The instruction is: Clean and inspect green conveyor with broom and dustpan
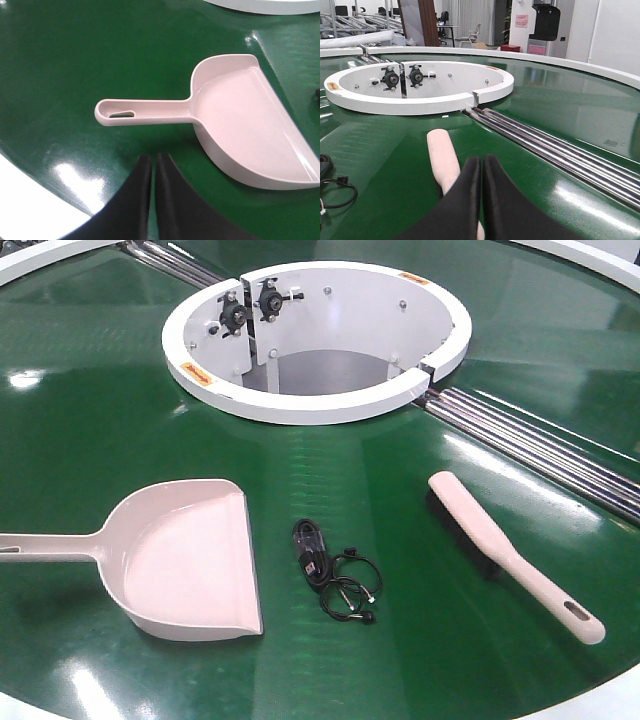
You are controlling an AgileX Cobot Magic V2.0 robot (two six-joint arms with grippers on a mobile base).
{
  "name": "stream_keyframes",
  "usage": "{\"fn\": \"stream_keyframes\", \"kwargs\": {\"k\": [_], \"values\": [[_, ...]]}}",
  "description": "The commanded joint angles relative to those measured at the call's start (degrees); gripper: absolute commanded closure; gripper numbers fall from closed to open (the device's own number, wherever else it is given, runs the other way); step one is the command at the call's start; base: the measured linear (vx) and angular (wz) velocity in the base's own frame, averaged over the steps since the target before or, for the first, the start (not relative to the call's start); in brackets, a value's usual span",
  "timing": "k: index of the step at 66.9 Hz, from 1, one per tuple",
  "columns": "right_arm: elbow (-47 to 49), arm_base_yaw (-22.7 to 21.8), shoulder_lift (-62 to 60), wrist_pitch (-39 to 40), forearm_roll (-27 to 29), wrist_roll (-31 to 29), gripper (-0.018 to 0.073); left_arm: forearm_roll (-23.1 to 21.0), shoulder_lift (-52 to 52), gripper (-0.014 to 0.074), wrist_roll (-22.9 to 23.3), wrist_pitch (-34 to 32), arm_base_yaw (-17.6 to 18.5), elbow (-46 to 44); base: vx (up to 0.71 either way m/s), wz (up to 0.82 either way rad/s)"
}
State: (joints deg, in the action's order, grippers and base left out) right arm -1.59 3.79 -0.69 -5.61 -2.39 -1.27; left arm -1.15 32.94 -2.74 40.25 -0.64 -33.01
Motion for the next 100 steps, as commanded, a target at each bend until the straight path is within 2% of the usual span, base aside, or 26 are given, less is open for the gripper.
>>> {"fn": "stream_keyframes", "kwargs": {"k": [1,11,25,30,36,49,54,58,65,71,79,91,95,100], "values": [[-0.2,-0.2,-0.6,4.5,0.0,-0.1,0.0568,0.0,0.4,0.0568,0.1,-4.1,0.3,-1.9,0.0,0.0],[-0.2,-0.2,-0.6,4.5,0.0,-0.1,0.0568,0.0,0.4,0.0449,-0.4,-3.5,0.3,-1.9,0.0,0.0],[-0.2,-0.2,-0.6,4.5,0.0,-0.1,0.0568,-0.2,0.4,0.0145,-3.0,-3.1,0.3,-1.9,0.0,0.0],[-0.2,-0.2,-0.6,4.5,0.0,-0.1,0.0568,-0.2,0.4,0.0077,-3.0,-3.1,0.3,-1.9,0.0,0.0],[-0.2,-0.2,-0.6,4.5,0.0,-0.1,0.0568,-0.2,0.4,0.0039,-3.0,-3.1,0.3,-1.9,0.0,0.0],[-0.2,-0.2,-0.6,4.5,0.0,-0.1,0.0568,-1.8,0.4,0.0037,-1.9,-3.5,0.3,-2.0,0.0,0.0],[-0.2,-0.2,-0.6,4.5,0.0,-0.1,0.0568,-1.1,2.0,0.0037,-4.2,-2.4,0.3,-4.3,0.0,0.0],[-0.2,-0.2,-0.6,4.5,0.0,-0.1,0.0568,-1.1,4.8,0.0037,-7.7,-0.1,0.3,-7.8,0.0,0.0],[-0.2,-0.2,-0.6,4.5,0.0,-0.1,0.0568,-1.9,11.6,0.0037,-16.3,5.9,0.3,-15.4,0.0,0.0],[-0.2,-0.2,-0.6,4.5,0.0,-0.1,0.0568,-3.8,18.7,0.0037,-27.1,12.4,0.3,-21.9,0.0,0.0],[-0.2,-0.2,-0.6,4.5,0.0,-0.1,0.0568,-7.0,26.8,0.0037,-41.0,17.6,0.3,-28.8,0.0,0.0],[-0.2,-0.2,-0.6,4.5,0.0,-0.1,0.0568,-13.9,33.9,0.0037,-61.0,17.7,0.3,-32.9,0.0,0.0],[-0.2,-0.2,-0.6,4.5,0.0,-0.1,0.0568,-14.3,35.7,0.0037,-65.4,17.3,0.4,-32.8,0.0,0.0],[-0.2,-0.2,-0.6,4.5,0.0,-0.1,0.0568,-11.5,38.2,0.0037,-67.6,17.3,1.4,-32.8,0.0,0.0]]}}
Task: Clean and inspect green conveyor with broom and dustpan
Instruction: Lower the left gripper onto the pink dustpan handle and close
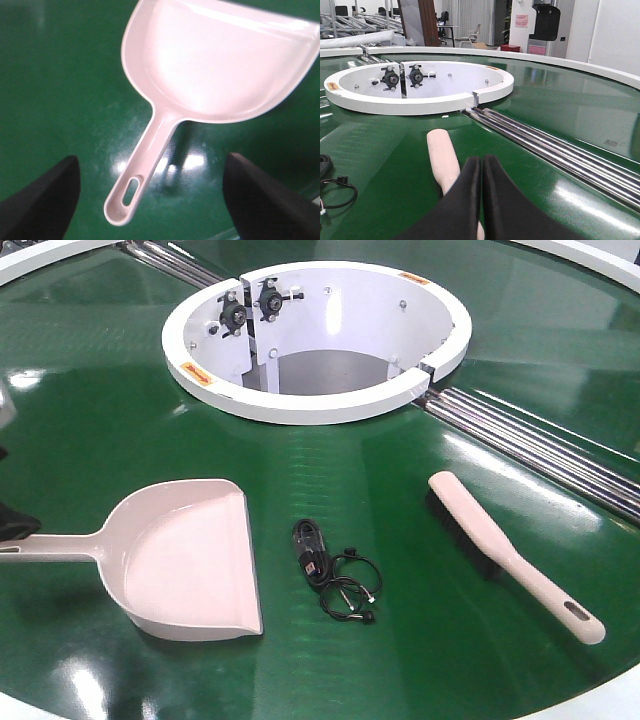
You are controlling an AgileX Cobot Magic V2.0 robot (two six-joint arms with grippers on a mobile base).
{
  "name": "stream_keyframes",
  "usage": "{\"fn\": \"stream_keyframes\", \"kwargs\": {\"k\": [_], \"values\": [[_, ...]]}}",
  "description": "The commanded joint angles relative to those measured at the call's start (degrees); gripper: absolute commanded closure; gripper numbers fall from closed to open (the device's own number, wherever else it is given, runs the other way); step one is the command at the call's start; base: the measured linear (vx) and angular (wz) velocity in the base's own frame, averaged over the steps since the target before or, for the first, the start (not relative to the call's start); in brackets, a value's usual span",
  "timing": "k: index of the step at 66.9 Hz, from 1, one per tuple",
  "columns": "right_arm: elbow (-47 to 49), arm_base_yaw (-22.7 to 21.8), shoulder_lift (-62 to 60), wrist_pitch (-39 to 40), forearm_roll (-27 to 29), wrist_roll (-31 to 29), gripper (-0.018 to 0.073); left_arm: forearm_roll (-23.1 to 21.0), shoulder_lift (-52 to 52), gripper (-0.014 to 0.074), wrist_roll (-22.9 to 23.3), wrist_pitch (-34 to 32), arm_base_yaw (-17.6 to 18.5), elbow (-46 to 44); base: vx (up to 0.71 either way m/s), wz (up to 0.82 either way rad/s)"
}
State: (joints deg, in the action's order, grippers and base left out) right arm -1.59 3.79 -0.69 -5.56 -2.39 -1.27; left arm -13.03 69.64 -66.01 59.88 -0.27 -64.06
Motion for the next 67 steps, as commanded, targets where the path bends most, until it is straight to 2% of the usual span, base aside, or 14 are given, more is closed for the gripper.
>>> {"fn": "stream_keyframes", "kwargs": {"k": [1,11,21,27,45,57,67], "values": [[-0.2,-0.2,-0.6,4.4,0.0,-0.1,0.0568,1.2,2.2,0.0037,-4.4,-2.3,1.3,-1.7,0.0,0.0],[-0.2,-0.2,-0.6,4.4,0.0,-0.1,0.0568,11.4,7.0,0.0037,-4.6,-2.3,5.9,-1.7,0.0,0.0],[-0.2,-0.2,-0.6,4.4,0.0,-0.1,0.0568,18.1,10.9,0.0037,-4.6,-2.2,9.6,-1.7,0.0,0.0],[-0.2,-0.2,-0.6,4.4,0.0,-0.1,0.0568,19.7,12.8,0.0037,-4.1,-2.2,10.2,-1.7,0.0,0.0],[-0.2,-0.2,-0.6,4.4,0.0,-0.1,0.0568,19.8,16.9,0.0037,-4.1,-5.4,10.2,-1.7,0.0,0.0],[-0.2,-0.2,-0.6,4.4,0.0,-0.1,0.0568,22.5,19.3,0.0037,-4.1,-8.2,10.2,-1.7,0.0,0.0],[-0.2,-0.2,-0.6,4.4,0.0,-0.1,0.0568,22.7,21.2,0.0037,-4.1,-9.7,10.2,-1.7,0.0,0.0]]}}
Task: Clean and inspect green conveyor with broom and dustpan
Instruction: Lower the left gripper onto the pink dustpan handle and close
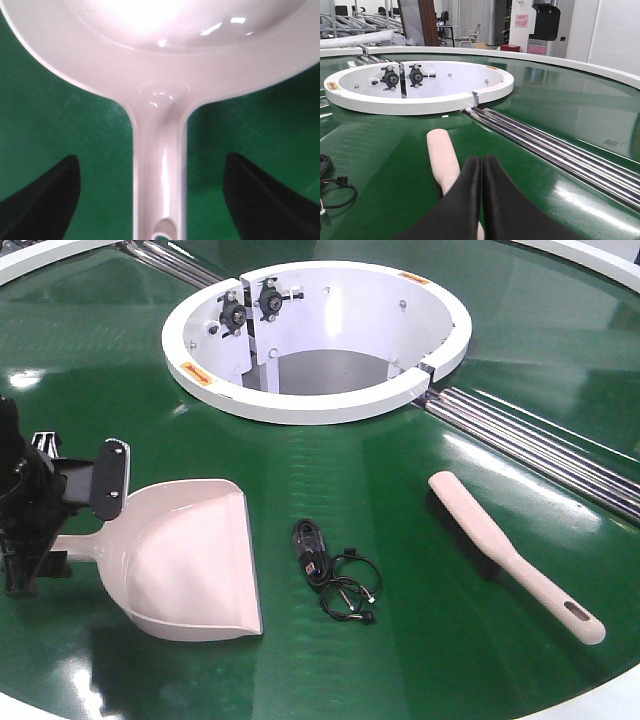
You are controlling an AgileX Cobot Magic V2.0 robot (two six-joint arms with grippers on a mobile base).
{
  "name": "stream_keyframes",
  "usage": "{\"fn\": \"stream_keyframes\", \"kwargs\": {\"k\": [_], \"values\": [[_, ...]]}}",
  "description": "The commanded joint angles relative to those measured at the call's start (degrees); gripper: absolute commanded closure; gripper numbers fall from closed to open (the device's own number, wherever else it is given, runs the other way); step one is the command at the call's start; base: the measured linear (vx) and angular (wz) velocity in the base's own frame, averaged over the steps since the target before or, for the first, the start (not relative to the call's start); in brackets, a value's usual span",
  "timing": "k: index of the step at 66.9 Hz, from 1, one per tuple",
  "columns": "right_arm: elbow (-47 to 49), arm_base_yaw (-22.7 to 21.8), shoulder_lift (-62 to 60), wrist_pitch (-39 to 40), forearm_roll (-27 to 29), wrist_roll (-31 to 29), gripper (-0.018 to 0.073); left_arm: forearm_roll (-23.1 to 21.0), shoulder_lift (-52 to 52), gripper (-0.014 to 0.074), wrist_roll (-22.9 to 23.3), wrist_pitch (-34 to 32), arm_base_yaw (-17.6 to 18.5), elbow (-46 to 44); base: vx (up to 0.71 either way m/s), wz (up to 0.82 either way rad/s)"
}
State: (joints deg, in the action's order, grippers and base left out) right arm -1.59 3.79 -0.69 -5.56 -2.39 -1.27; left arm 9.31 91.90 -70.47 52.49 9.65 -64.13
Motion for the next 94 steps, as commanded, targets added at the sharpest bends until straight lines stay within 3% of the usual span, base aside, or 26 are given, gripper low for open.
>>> {"fn": "stream_keyframes", "kwargs": {"k": [1,36,49,61,81,94], "values": [[-0.2,-0.2,-0.6,4.4,0.0,-0.1,0.0568,0.4,-0.7,0.0037,0.3,-2.5,0.3,-1.7,0.0,0.0],[-0.2,-0.2,-0.6,4.4,0.0,-0.1,0.0568,-0.3,4.5,0.0037,0.4,-4.8,0.3,-1.7,0.0,0.0],[-0.2,-0.2,-0.6,4.4,0.0,-0.1,0.0568,-0.2,5.7,0.0072,2.8,-4.4,0.3,-1.7,0.0,0.0],[-0.2,-0.2,-0.6,4.4,0.0,-0.1,0.0568,-0.1,6.0,0.0206,2.8,-3.3,0.3,-1.7,0.0,0.0],[-0.2,-0.2,-0.6,4.4,0.0,-0.1,0.0568,0.3,5.0,0.0561,2.8,-1.9,0.5,-1.7,0.0,0.0],[-0.2,-0.2,-0.6,4.4,0.0,-0.1,0.0568,0.3,3.6,0.0604,2.8,-3.4,1.7,-2.2,0.0,0.0]]}}
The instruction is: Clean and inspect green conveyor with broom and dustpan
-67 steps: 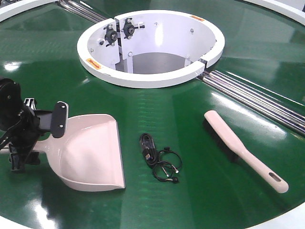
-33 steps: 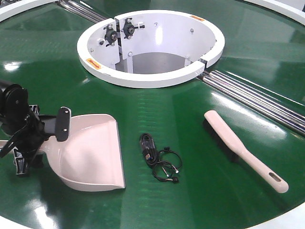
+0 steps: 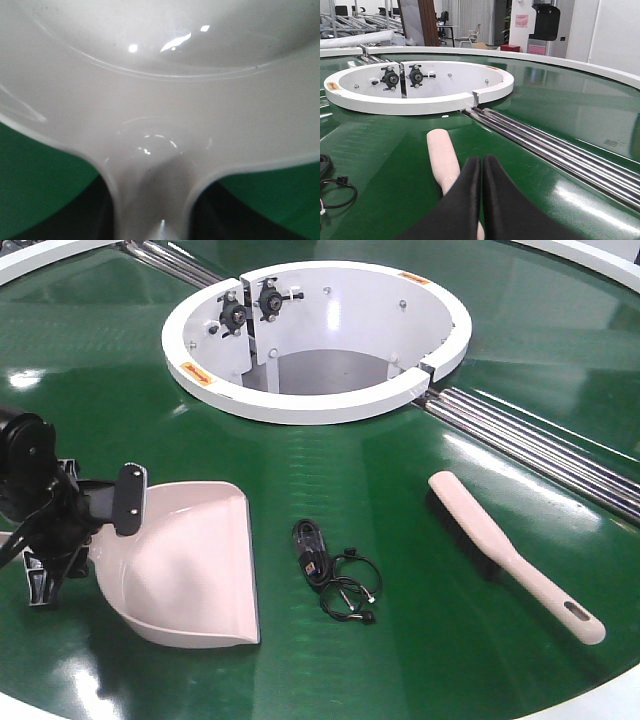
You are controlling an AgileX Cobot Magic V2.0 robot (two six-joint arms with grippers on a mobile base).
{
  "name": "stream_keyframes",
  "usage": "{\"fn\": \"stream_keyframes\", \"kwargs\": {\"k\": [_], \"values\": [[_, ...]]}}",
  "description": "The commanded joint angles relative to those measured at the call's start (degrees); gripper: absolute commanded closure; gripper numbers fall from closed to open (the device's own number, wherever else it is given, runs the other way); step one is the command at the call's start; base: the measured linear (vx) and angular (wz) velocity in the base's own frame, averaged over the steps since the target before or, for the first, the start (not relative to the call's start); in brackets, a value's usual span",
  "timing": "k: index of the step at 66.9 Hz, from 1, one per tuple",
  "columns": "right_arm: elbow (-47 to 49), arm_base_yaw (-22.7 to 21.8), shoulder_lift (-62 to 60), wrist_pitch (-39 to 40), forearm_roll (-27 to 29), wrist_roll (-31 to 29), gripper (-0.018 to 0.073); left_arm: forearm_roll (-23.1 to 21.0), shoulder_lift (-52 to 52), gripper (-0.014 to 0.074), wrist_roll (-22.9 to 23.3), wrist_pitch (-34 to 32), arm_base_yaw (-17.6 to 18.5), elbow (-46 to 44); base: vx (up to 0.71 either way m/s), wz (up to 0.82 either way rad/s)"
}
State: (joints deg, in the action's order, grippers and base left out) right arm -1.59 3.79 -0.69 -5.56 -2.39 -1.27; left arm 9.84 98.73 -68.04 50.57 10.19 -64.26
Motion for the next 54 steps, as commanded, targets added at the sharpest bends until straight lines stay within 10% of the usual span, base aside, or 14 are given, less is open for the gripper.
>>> {"fn": "stream_keyframes", "kwargs": {"k": [1,54], "values": [[-0.2,-0.2,-0.6,4.4,0.0,-0.1,0.0568,-0.2,-3.2,0.0603,0.3,-1.0,1.4,-2.2,0.0,0.0],[-0.2,-0.2,-0.6,4.4,0.0,-0.1,0.0568,0.8,0.8,0.0604,2.8,6.9,5.5,-8.1,0.0,0.0]]}}
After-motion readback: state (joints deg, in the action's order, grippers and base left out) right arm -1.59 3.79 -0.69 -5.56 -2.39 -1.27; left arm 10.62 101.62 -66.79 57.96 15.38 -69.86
